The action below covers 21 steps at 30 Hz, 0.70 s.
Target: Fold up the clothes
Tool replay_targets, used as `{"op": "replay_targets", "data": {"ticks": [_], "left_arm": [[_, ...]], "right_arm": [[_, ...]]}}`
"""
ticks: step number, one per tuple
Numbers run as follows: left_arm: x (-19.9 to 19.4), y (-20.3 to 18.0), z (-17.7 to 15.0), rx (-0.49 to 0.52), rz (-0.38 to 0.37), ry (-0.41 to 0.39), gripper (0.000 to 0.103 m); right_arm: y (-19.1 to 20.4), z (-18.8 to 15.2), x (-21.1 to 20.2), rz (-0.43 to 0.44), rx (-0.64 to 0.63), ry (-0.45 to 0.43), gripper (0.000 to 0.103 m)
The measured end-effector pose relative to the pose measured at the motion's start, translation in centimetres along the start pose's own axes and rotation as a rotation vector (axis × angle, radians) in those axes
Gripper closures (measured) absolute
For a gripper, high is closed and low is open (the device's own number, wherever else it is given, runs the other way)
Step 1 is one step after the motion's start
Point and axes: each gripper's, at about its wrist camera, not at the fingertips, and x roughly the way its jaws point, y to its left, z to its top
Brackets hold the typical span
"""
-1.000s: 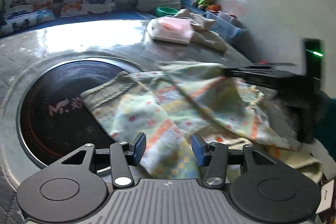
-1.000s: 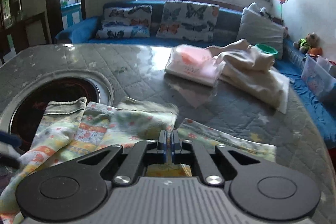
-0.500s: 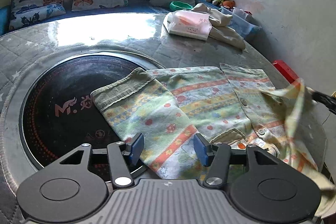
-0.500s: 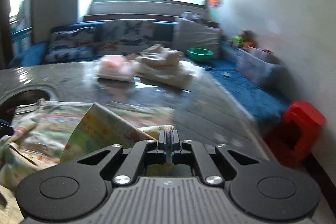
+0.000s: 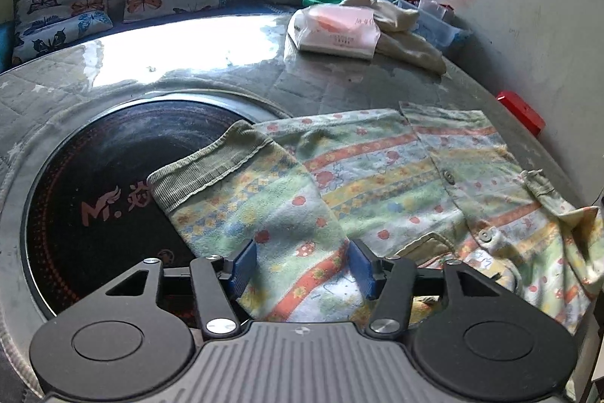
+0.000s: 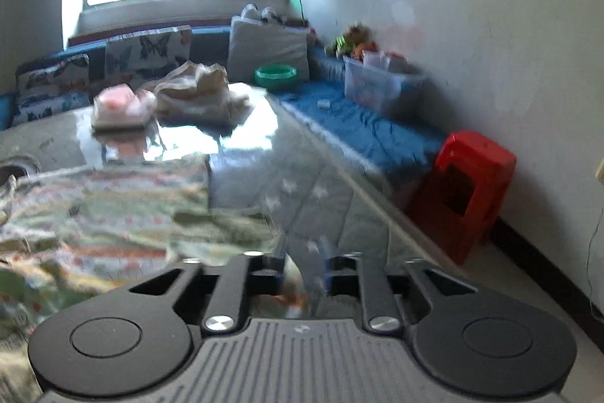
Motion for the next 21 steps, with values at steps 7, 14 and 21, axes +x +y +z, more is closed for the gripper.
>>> {"op": "replay_targets", "data": {"ticks": [7, 14, 21], "left_arm": [[-0.7, 0.2, -0.5, -0.002, 0.018, -0.032, 0.094], [-3.9, 2.1, -1.7, -0.083, 0.077, -0.093, 0.097], [-7.4, 4.6, -4.3, -0.153, 0.181, -0.131, 0.097]], "right_arm": [[3.9, 0.7, 0.9, 0.158, -0.058, 0.007, 0.050], [8.5, -0.8, 2.3, 0.263, -0.127, 0.070, 0.044], [9.6, -1.9, 2.2, 0.301, -0.143, 0.102, 0.040]]}}
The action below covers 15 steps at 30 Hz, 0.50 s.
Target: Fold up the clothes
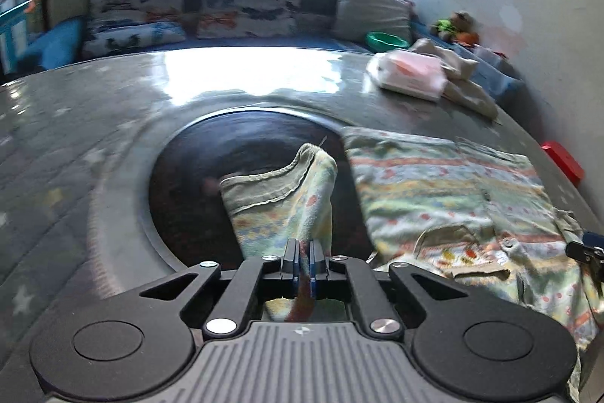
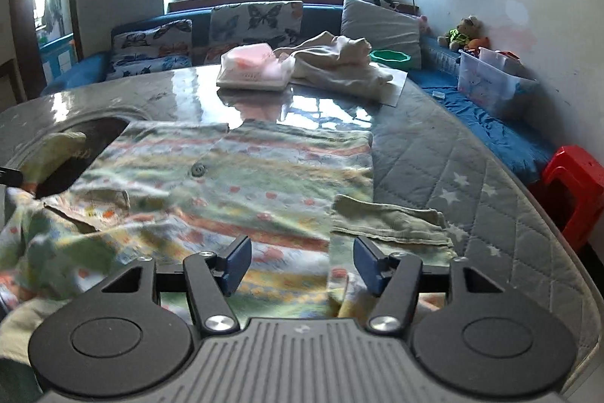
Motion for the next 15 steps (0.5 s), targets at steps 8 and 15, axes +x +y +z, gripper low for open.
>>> {"op": "replay_targets", "data": {"ticks": [8, 15], "left_arm": [[-2.8, 3.6, -2.2, -0.063, 0.095, 0.003, 0.099], [-3.2, 3.9, -2.6, -0.057, 0.110, 0.013, 0.099]], "right_arm": [[0.8, -1.2, -0.3, 0.013, -0.038, 0.041, 0.040], [-0.1, -0.9, 0.6, -0.044, -0.046, 0.060, 0.043]]}}
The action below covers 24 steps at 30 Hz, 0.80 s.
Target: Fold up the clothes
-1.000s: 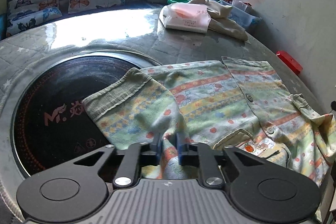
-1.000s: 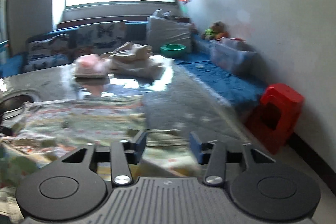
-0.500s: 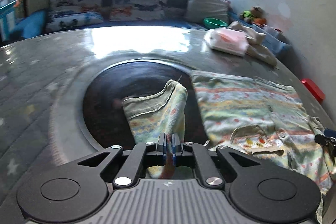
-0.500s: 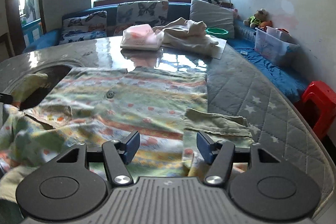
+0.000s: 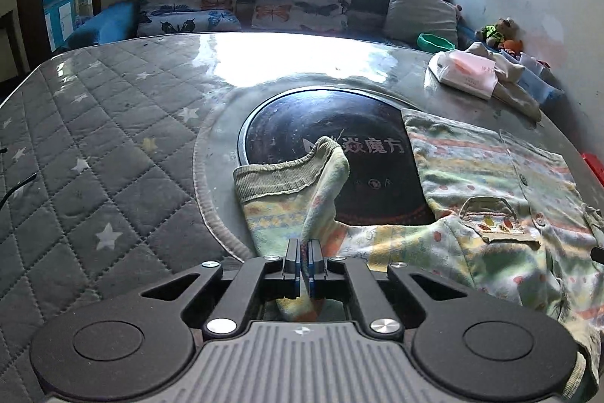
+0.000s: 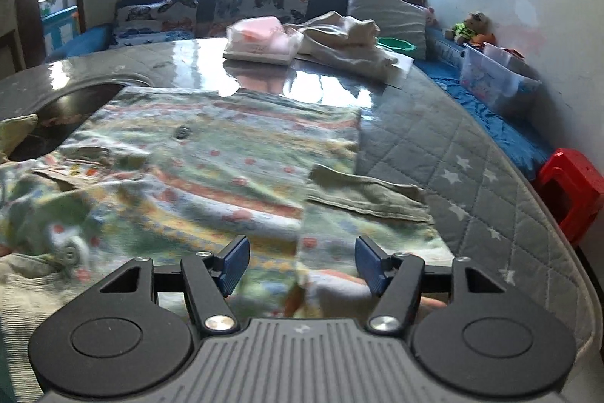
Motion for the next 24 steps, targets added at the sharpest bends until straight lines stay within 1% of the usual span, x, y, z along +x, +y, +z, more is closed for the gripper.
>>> {"op": "replay_targets", "data": {"ticks": [1, 2, 4, 5, 6, 8, 9, 11, 13, 15, 16, 17, 18, 19, 21, 23, 24], "left_arm": [[0.0, -0.1, 0.0, 0.001, 0.003, 0.000, 0.099], [0.0, -0.2, -0.1, 0.003, 0.006, 0.001, 0.099], [0.0, -0.1, -0.3, 0.004, 0.010, 0.007, 0.099], [0.0, 0.0, -0.3, 0.004, 0.010, 0.011, 0.099], [-0.1, 0.1, -0.4, 0.005, 0.014, 0.014, 0.099], [-0.2, 0.2, -0.7, 0.008, 0.024, 0.019, 0.099], [-0.3, 0.5, -0.8, 0.007, 0.037, 0.022, 0.099], [-0.5, 0.9, -1.1, 0.004, 0.068, 0.028, 0.099], [-0.8, 1.5, -1.3, -0.005, 0.098, 0.037, 0.099], [-1.1, 2.4, -1.6, -0.028, 0.117, 0.050, 0.099], [-1.3, 2.8, -1.6, -0.036, 0.122, 0.052, 0.099], [-1.6, 2.9, -1.5, -0.041, 0.123, 0.045, 0.099], [-1.9, 3.0, -1.3, -0.045, 0.123, 0.038, 0.099], [-2.3, 2.9, -1.0, -0.050, 0.109, 0.026, 0.097], [-2.7, 2.2, -0.2, -0.047, 0.057, 0.005, 0.093], [-2.8, 0.7, 0.5, -0.014, 0.007, -0.014, 0.086], [-2.6, -0.3, 0.9, 0.012, -0.022, -0.018, 0.086]], "right_arm": [[-0.2, -0.1, 0.0, -0.016, 0.000, 0.003, 0.046], [-0.4, -0.2, 0.1, -0.032, -0.001, 0.006, 0.052], [-1.2, -0.4, 0.0, -0.051, 0.017, 0.004, 0.054], [-1.5, -0.5, 0.0, -0.059, 0.027, 0.004, 0.057], [-2.0, -0.5, -0.1, -0.086, 0.033, -0.002, 0.063], [-2.9, -0.5, -0.3, -0.146, 0.045, -0.016, 0.070], [-3.3, -0.5, -0.4, -0.176, 0.051, -0.023, 0.070], [-4.8, -0.5, -0.4, -0.202, 0.099, -0.010, 0.070], [-6.0, -0.7, -0.3, -0.256, 0.130, 0.006, 0.065], [-7.1, -0.6, -0.8, -0.312, 0.154, -0.009, 0.056], [-7.6, -0.5, -1.0, -0.340, 0.167, -0.017, 0.056], [-8.5, -0.4, -1.6, -0.336, 0.211, -0.032, 0.056], [-9.0, -0.2, -2.1, -0.311, 0.246, -0.043, 0.056], [-9.0, 0.0, -2.4, -0.287, 0.250, -0.052, 0.056], [-8.3, 0.5, -2.8, -0.241, 0.224, -0.078, 0.056], [-7.2, 1.0, -2.8, -0.175, 0.197, -0.094, 0.056], [-6.5, 1.2, -2.6, -0.145, 0.179, -0.098, 0.056]]}}
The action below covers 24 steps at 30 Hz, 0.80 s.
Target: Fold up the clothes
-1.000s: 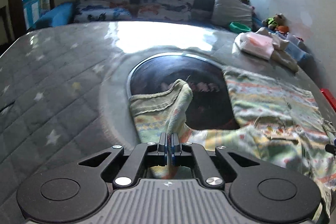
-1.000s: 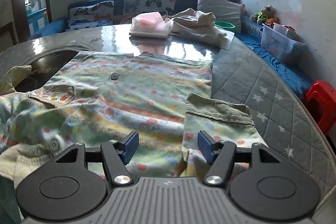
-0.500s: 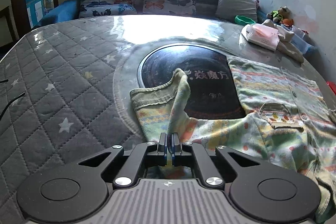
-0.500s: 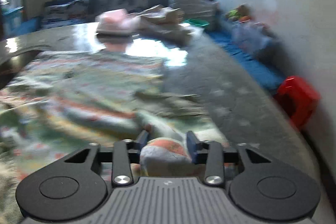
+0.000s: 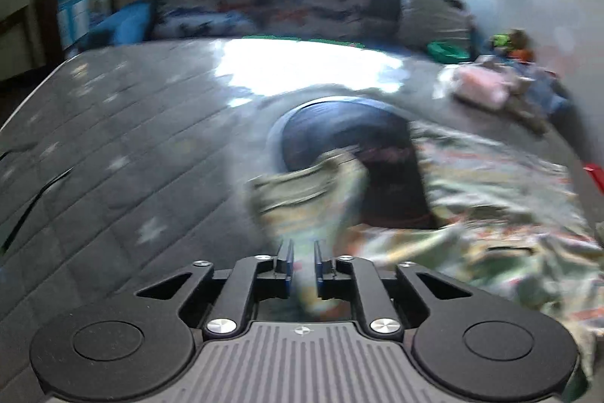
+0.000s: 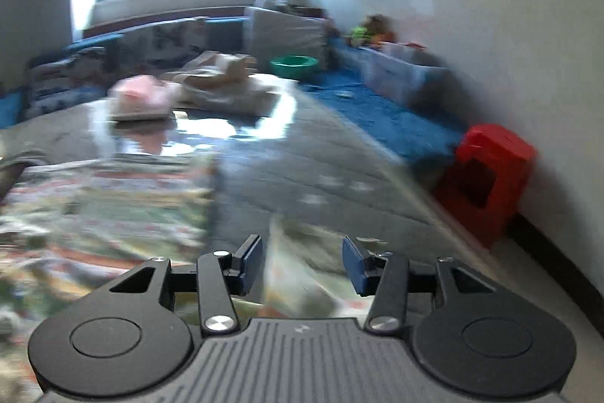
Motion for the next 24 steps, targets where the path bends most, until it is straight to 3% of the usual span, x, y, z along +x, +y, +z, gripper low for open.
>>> {"op": "replay_targets", "data": {"ticks": [5, 8, 15, 18, 19, 20, 24], "left_arm": [[2.6, -4.8, 1.3, 0.109, -0.130, 0.010, 0.078], [4.9, -7.0, 1.4, 0.173, -0.161, 0.031, 0.071], [8.9, -9.0, 1.3, 0.196, -0.195, 0.101, 0.069], [9.3, -9.1, 1.2, 0.204, -0.188, 0.099, 0.075], [9.3, -8.9, 1.3, 0.199, -0.198, 0.104, 0.087], [9.3, -8.9, 1.3, 0.201, -0.197, 0.103, 0.091], [9.1, -8.8, 1.0, 0.196, -0.192, 0.091, 0.096]], "right_arm": [[3.6, -0.1, 1.3, 0.131, -0.095, 0.027, 0.056], [5.2, -0.8, 2.6, 0.161, -0.140, 0.065, 0.056], [4.8, -1.5, 3.5, 0.142, -0.102, 0.105, 0.054], [4.4, -1.4, 4.1, 0.153, -0.071, 0.109, 0.054], [4.4, -1.4, 4.2, 0.155, -0.061, 0.110, 0.054], [4.5, -1.3, 4.4, 0.155, -0.054, 0.109, 0.054], [5.1, -1.2, 4.7, 0.173, -0.049, 0.103, 0.054]]}}
